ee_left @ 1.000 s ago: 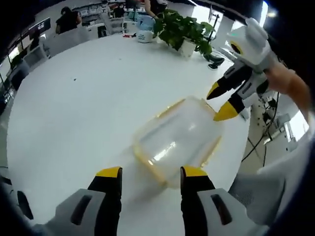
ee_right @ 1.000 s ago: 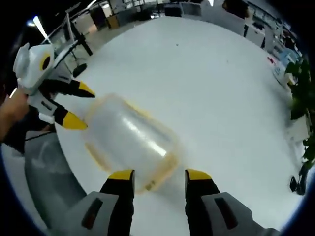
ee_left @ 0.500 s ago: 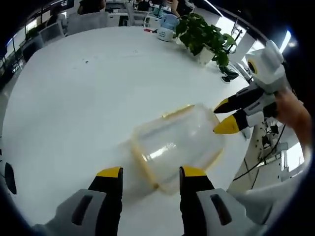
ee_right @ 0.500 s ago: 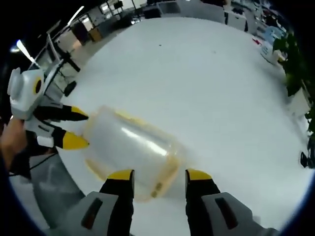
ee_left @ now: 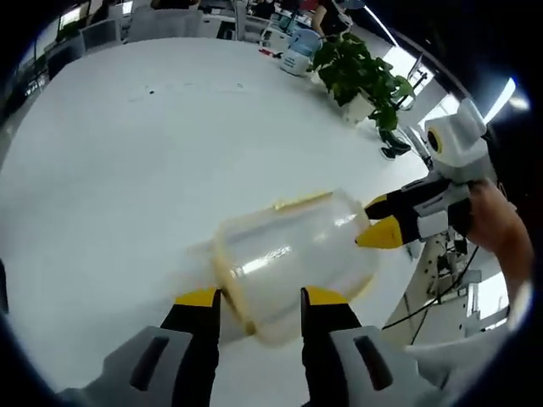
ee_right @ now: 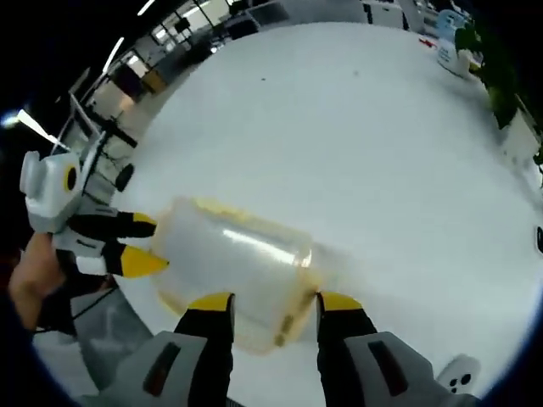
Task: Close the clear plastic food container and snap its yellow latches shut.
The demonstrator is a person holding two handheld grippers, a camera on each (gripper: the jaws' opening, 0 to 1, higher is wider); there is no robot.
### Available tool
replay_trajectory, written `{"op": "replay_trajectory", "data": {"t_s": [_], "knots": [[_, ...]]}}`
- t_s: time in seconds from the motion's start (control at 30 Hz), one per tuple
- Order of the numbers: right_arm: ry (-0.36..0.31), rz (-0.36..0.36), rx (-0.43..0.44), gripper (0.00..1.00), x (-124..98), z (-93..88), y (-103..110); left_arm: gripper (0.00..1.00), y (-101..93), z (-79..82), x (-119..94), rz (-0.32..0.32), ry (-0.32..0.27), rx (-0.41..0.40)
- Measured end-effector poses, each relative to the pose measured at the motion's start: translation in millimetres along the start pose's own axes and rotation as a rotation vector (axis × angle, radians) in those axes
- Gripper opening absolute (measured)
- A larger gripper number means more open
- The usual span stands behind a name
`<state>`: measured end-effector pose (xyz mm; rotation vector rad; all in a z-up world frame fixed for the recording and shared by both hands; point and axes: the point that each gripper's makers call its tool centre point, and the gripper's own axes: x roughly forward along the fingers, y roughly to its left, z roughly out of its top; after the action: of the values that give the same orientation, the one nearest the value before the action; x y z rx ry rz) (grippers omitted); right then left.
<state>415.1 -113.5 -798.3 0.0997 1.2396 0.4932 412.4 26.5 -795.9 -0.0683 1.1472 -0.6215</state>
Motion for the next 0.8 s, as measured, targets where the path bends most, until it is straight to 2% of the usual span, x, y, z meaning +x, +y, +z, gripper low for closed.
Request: {"op": "replay_trajectory", "data": {"t_s": [0.4,0.47,0.5,0.53,0.57,0.63,0.7,0.8], "knots": [[-0.016,0.021,0.003,0.31,2.2,-1.8,2.6,0.33,-1.2,-1.2,2.6,-0.012,0.013,-0.017],[0.012,0.009,0.019,0.31,3.9,-8.6,5.8,0.31,0.2,-3.1,0.0,-0.018,0.015,-0.058],[0.017,0.01,0.025,0.3,6.4,-7.7,6.4,0.3,0.3,-3.6,3.4,-0.037,0.027,-0.088],[0.023,0.009,0.026,0.3,6.7,-6.9,6.2,0.29,-11.9,3.7,5.7,-0.129,-0.009,-0.094],[0.021,0.01,0.023,0.3,8.2,-7.3,6.5,0.28,-2.1,1.1,3.0,-0.069,0.003,-0.152],[0.023,0.011,0.032,0.3,8.9,-6.3,7.7,0.29,-2.4,0.3,0.9,-0.042,0.009,-0.056],[0.024,0.013,0.03,0.3,8.9,-4.5,6.0,0.29,-2.6,-0.5,1.8,-0.05,-0.001,-0.097],[0.019,0.015,0.037,0.3,7.1,-3.0,5.6,0.29,-2.7,-0.6,0.3,-0.054,0.002,-0.083]]}}
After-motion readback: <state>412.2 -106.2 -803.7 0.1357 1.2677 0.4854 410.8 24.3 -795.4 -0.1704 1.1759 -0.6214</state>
